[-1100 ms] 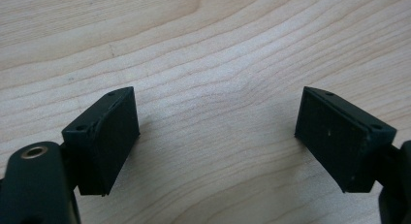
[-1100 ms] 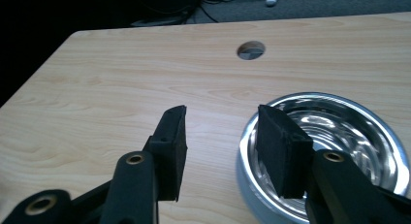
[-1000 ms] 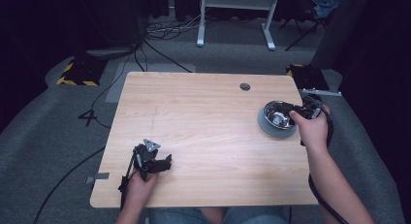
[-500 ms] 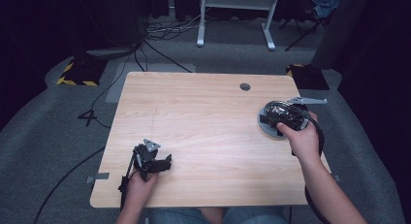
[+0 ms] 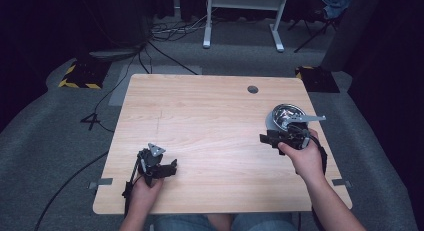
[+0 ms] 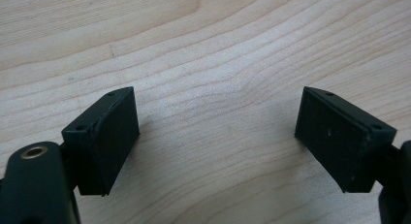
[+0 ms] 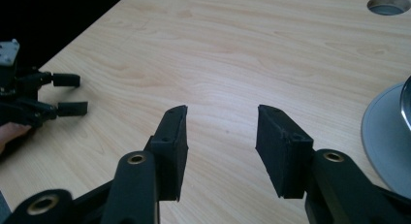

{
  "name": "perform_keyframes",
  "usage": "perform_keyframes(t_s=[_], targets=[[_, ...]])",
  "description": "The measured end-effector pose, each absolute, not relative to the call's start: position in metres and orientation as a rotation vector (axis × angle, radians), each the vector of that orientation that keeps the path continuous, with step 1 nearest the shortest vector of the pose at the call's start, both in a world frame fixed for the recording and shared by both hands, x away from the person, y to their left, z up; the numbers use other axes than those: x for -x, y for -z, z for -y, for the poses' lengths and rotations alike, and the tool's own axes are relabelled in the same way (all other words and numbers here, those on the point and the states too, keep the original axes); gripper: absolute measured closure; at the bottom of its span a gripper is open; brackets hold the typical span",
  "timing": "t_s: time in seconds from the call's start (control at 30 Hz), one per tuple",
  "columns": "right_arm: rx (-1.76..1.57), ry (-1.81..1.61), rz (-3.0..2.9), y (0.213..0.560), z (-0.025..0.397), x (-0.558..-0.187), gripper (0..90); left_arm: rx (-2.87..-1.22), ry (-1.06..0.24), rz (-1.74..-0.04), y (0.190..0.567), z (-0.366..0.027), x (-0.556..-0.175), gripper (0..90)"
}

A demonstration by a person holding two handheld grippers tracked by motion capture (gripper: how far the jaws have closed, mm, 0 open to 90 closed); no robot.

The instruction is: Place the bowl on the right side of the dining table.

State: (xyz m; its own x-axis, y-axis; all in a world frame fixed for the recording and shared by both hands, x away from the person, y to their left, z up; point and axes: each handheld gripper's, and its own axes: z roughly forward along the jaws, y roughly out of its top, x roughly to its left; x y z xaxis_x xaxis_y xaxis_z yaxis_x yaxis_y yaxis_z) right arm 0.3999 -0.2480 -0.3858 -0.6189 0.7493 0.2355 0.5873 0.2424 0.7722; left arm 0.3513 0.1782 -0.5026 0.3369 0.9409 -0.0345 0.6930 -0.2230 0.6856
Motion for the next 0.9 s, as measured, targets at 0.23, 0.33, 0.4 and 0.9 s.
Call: perform_keyframes(t_s=[0.23, 0.33, 0.4, 0.9], targets=[[-1.234, -1.29, -2.382, 0.399, 0.244, -0.39, 54.9, -1.997, -0.526, -1.426, 0.503, -0.178, -0.351, 15.9], [-1.213, -1.253, -2.408, 0.405, 0.241, -0.385, 54.9, -1.997, -0.526, -1.426, 0.503, -0.178, -0.351, 15.9], [-1.192, -1.223, -2.428, 0.408, 0.24, -0.381, 54.7, -1.996, -0.526, -1.426, 0.503, -0.178, -0.351, 15.9], [-1.158, -1.053, -2.51, 0.445, 0.25, -0.359, 54.2, -1.996, -0.526, -1.426, 0.503, -0.178, -0.351, 15.9]])
